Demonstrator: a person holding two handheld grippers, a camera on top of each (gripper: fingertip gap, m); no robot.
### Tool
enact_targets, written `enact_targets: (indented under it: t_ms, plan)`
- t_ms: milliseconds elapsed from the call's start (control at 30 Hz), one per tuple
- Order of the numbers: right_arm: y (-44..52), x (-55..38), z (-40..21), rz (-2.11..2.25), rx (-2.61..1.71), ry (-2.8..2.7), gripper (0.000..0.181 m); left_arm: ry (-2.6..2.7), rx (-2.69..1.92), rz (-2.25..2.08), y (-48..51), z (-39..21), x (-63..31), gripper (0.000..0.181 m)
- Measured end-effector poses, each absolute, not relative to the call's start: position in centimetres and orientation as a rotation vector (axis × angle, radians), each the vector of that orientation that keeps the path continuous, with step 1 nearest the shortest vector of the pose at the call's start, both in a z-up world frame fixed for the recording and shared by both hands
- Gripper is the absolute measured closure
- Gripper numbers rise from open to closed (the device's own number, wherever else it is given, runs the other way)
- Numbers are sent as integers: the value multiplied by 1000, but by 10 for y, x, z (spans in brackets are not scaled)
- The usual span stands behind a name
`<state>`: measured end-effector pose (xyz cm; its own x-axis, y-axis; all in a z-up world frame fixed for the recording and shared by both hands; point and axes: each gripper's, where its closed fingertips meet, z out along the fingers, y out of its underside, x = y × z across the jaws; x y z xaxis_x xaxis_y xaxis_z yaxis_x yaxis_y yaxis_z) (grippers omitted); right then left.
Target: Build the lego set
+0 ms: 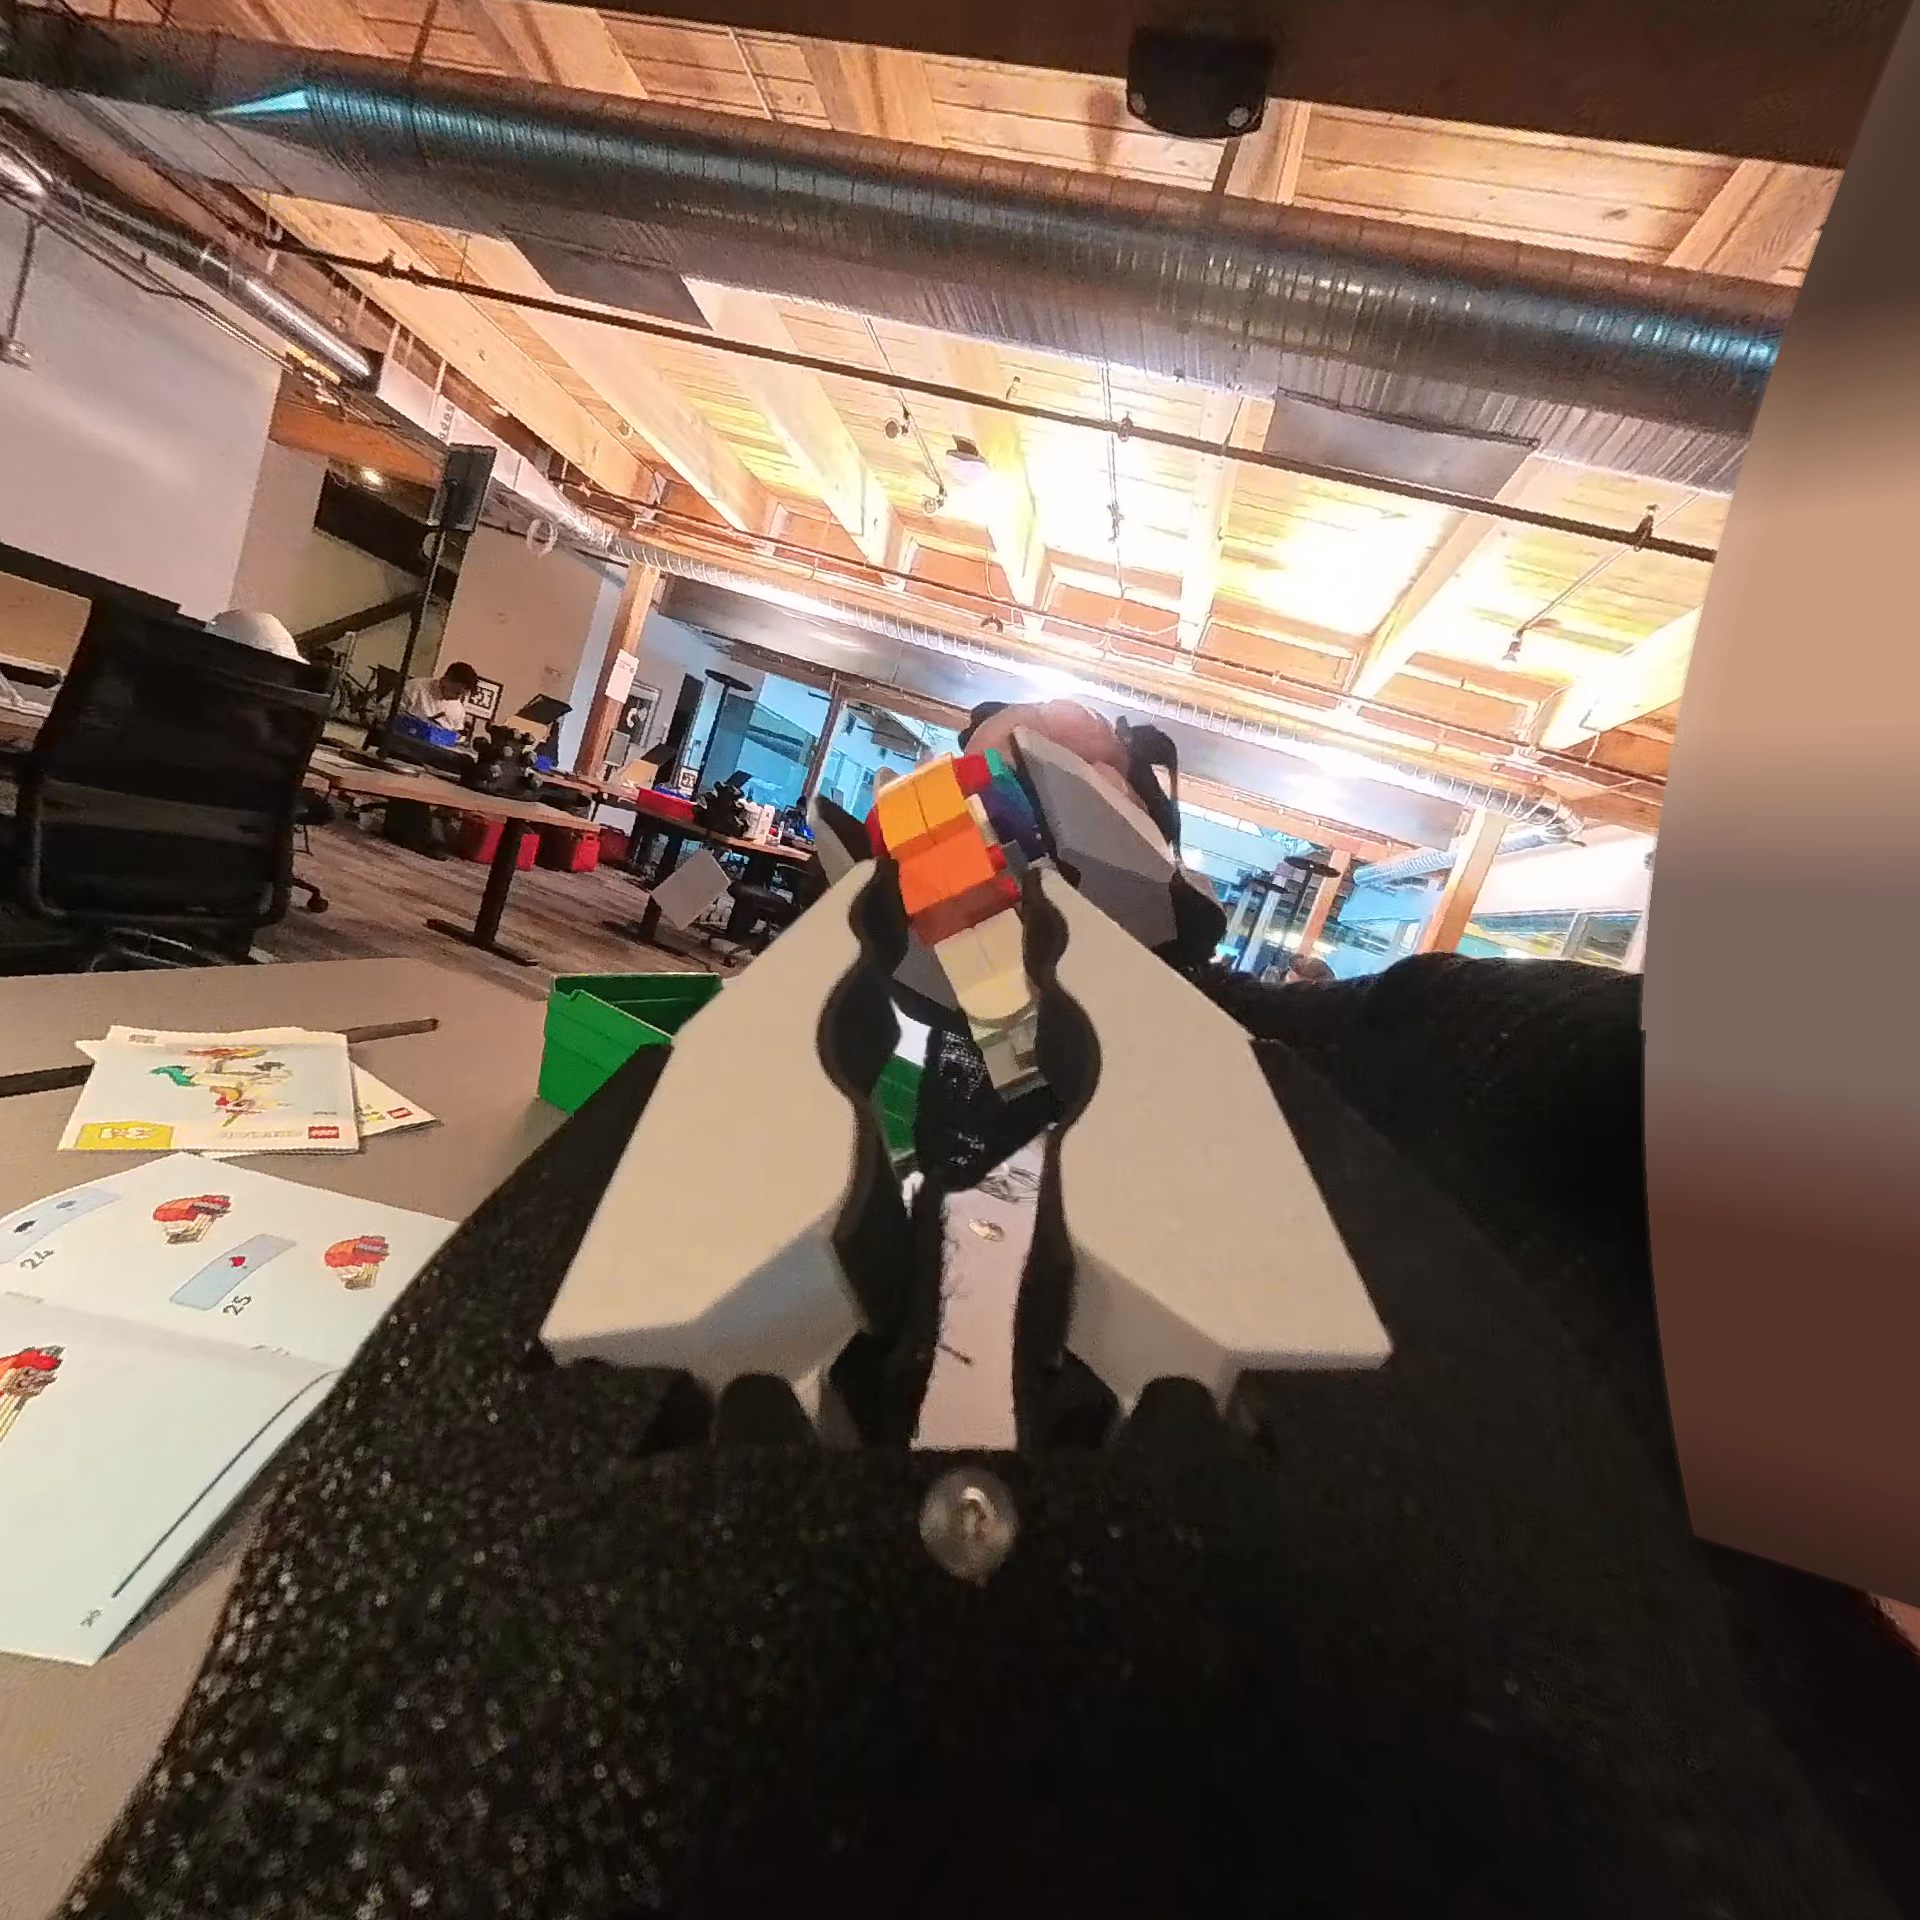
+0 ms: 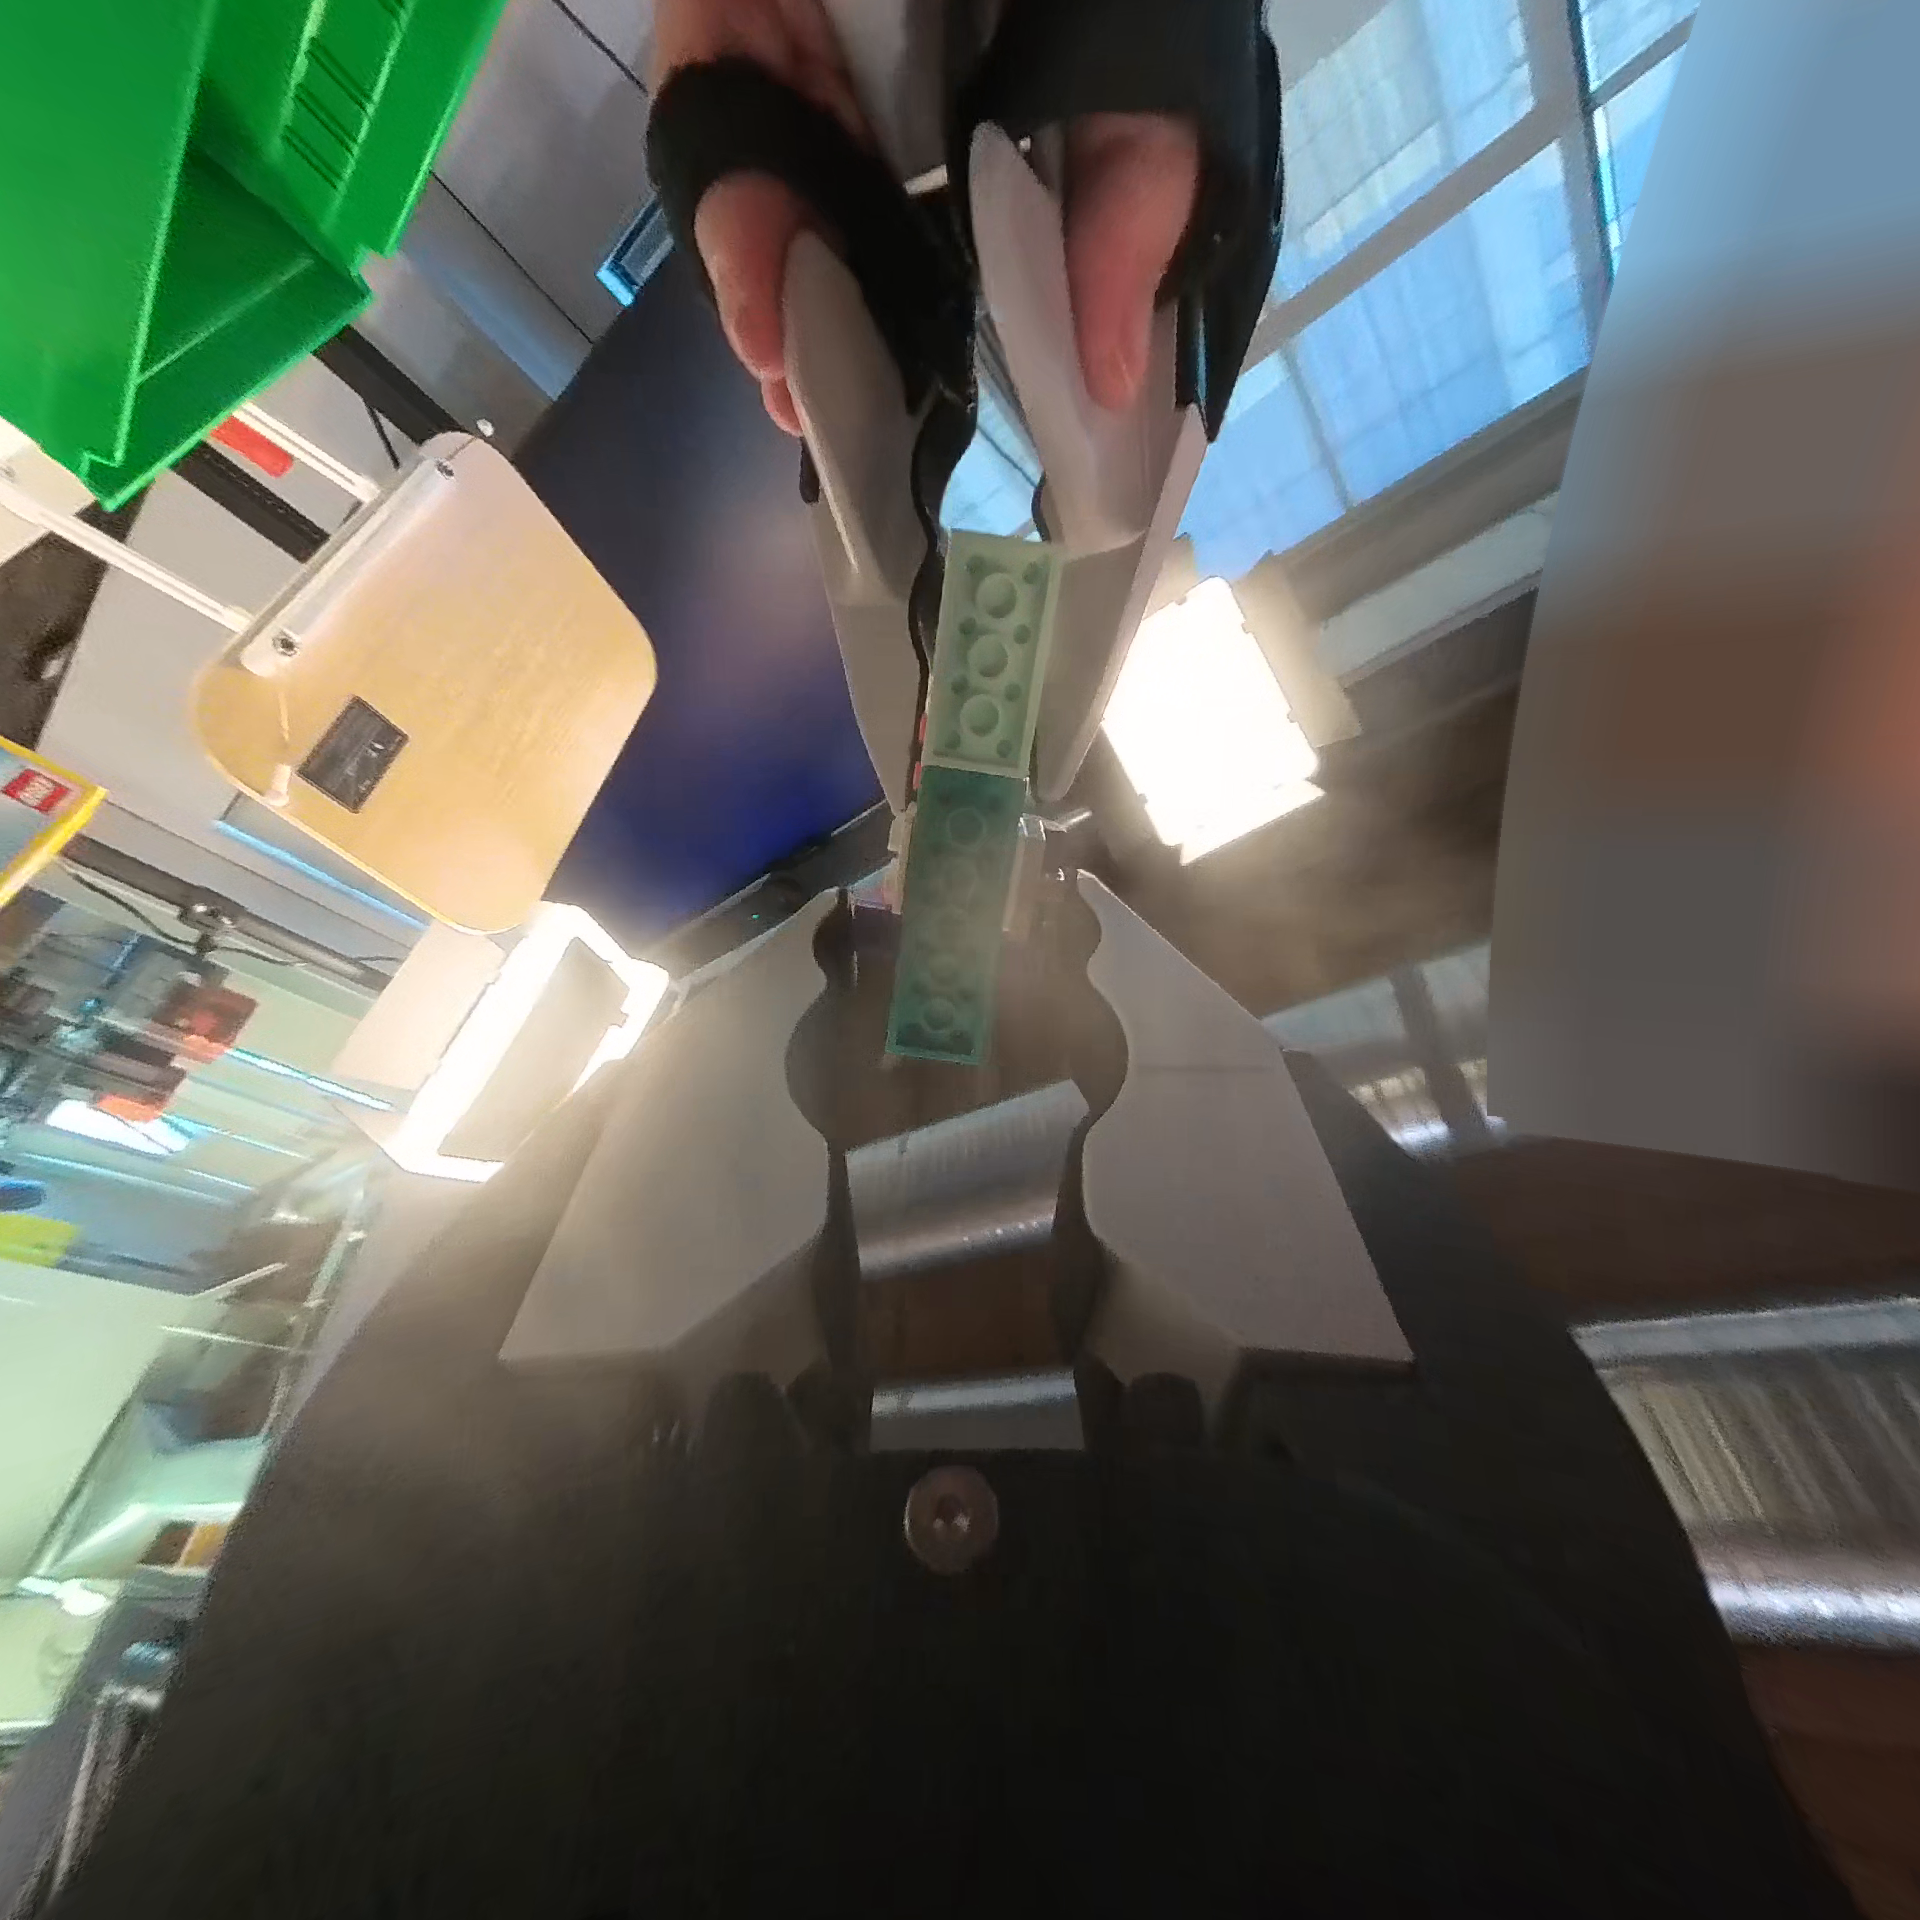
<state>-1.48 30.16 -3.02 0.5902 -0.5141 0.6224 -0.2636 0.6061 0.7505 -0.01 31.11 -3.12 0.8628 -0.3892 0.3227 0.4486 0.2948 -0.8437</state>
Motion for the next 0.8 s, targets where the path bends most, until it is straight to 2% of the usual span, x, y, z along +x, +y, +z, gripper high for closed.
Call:
enact_targets:
  t_ms: [333, 800]
  plan:
    - [313, -23, -43, -123, 872, -1150, 146, -66, -1197, -431, 321, -41, -5, 162]
    - [338, -36, -66, -113, 829, -1244, 145, -203, -1164, -643, 344, -59, -22, 163]
